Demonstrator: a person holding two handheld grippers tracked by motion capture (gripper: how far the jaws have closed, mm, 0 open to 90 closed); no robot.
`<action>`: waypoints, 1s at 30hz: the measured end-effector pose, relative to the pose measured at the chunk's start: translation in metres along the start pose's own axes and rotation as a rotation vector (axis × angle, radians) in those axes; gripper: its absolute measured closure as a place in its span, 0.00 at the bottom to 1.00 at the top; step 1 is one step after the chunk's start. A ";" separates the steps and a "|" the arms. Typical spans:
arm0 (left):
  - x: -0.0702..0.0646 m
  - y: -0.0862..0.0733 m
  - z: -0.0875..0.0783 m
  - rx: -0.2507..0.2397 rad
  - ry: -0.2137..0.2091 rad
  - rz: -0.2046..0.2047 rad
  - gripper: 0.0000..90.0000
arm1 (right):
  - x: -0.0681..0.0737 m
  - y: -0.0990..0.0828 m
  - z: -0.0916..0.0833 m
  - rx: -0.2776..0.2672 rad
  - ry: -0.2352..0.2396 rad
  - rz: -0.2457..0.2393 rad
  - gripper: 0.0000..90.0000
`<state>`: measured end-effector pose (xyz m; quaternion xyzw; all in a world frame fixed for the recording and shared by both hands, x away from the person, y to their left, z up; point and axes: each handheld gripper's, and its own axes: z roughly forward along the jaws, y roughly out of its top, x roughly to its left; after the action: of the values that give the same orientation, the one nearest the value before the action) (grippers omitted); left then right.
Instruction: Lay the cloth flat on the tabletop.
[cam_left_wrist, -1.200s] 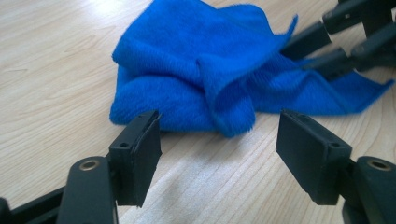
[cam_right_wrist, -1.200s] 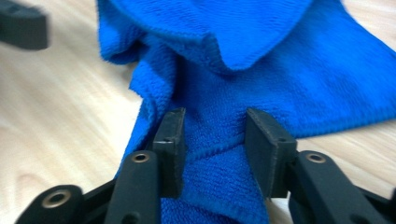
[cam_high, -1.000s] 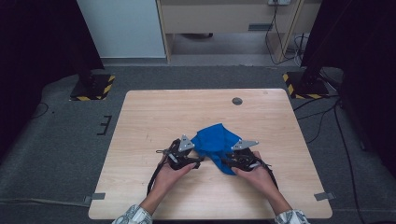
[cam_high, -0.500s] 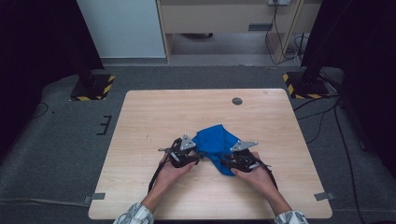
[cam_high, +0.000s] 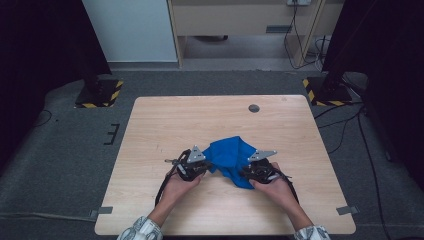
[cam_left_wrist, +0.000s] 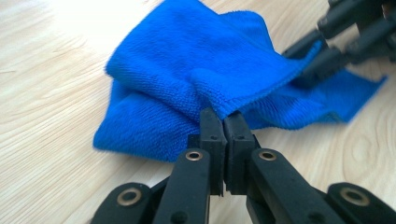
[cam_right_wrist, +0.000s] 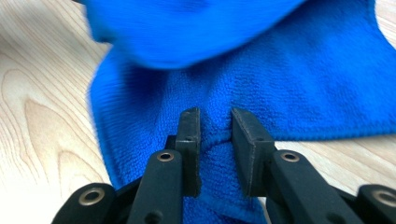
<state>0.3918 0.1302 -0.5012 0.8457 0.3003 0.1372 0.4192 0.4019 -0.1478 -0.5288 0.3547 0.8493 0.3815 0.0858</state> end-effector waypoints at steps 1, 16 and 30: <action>0.001 -0.002 -0.005 -0.003 0.003 -0.007 0.98 | -0.001 0.000 -0.001 0.001 -0.002 -0.001 0.81; 0.003 -0.002 -0.010 -0.025 0.023 -0.040 0.97 | -0.028 -0.011 -0.023 0.032 -0.051 0.031 0.76; 0.002 -0.014 0.008 0.072 0.029 -0.032 0.97 | -0.040 -0.006 -0.036 -0.094 -0.132 0.089 0.55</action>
<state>0.3923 0.1327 -0.5172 0.8532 0.3246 0.1319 0.3865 0.4133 -0.1987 -0.5125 0.4122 0.8063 0.4001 0.1409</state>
